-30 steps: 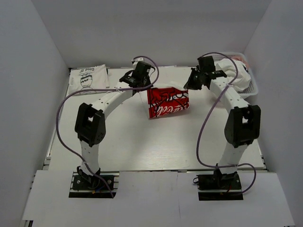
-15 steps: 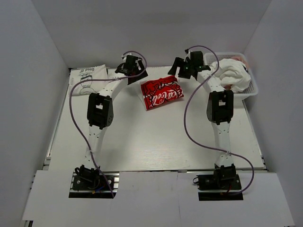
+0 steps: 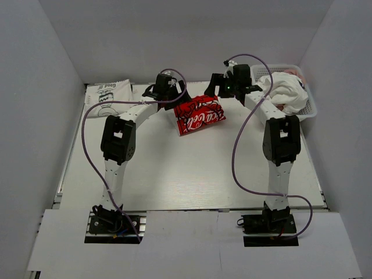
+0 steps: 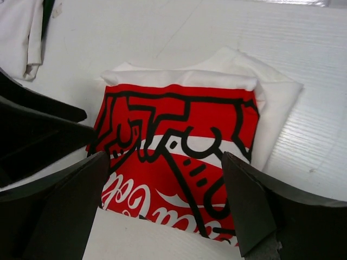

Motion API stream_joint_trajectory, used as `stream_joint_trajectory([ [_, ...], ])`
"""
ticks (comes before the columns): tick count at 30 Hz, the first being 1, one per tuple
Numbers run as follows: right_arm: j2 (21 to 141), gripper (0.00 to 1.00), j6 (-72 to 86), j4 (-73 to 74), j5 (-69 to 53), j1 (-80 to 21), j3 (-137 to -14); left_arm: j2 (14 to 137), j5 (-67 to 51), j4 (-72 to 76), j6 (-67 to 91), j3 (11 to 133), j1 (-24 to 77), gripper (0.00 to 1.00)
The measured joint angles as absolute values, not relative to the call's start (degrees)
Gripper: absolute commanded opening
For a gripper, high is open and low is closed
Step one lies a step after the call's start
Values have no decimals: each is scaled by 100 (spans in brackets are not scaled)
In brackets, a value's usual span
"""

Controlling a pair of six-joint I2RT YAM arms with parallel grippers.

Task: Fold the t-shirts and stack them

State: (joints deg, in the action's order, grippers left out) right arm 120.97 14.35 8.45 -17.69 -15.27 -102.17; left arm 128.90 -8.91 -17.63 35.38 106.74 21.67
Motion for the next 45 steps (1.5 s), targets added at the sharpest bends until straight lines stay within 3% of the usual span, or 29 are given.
stream_joint_trajectory([
  [5,12488,90,1647,792,-1793,-1688,-10171,12984,-1490,-1446,3607,10702,2355,100],
  [8,12490,90,2032,283,-1837,-1704,-9386,13050,-1780,-1286,3693,10534,2412,100],
  [12,12092,90,2475,-921,-2093,-1680,-7887,12763,-2027,-458,3927,9037,2502,100],
  [19,9751,90,2891,-1555,-2187,-2134,-4617,11172,-2182,110,4034,6661,3000,100],
  [24,7605,90,3111,-1076,-2128,-2722,-2766,9524,-2141,-196,4167,4834,3841,100],
  [27,6106,90,3142,62,-2047,-2993,-2314,8468,-1962,-910,4259,4209,4285,100],
  [32,4574,90,3074,1076,-1590,-3022,-2578,7387,-1122,-1752,4320,4482,4344,100],
  [37,5026,90,2766,1247,-1116,-3015,-3175,7481,-294,-2073,4335,4897,4320,96],
  [42,6530,88,2438,1234,-742,-3013,-3634,8514,349,-2556,4447,5334,4313,77],
  [44,7054,85,2331,1192,-650,-3011,-3795,8868,521,-2670,4486,5450,4285,75],
  [45,7244,82,2281,1177,-613,-3011,-3852,8995,598,-2709,4484,5498,4272,67],
])
